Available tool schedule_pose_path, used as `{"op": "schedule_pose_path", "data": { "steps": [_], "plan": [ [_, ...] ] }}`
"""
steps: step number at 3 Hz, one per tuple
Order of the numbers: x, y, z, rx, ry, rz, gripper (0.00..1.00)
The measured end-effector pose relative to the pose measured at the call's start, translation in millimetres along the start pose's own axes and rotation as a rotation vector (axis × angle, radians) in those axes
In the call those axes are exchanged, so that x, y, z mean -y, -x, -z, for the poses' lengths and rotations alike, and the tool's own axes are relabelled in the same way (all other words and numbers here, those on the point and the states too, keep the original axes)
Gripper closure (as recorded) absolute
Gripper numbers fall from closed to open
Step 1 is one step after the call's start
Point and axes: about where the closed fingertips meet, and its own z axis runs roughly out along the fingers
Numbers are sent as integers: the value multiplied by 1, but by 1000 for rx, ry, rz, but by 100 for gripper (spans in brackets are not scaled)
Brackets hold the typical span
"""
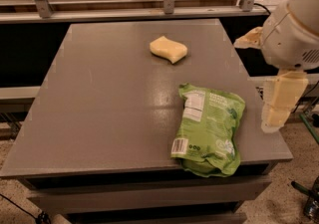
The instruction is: Move green rice chip bag near sponge
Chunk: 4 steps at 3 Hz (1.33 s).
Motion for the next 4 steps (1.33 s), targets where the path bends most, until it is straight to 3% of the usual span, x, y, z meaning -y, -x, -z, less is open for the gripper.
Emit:
{"op": "schedule_pose_path", "data": {
  "steps": [1,2,3,4],
  "plan": [
    [-12,25,-39,17,97,229,0],
    [-24,42,-73,33,159,382,0],
    [-37,51,-98,55,181,480,18],
    [-44,55,-110,94,182,530,41]
  ]
}}
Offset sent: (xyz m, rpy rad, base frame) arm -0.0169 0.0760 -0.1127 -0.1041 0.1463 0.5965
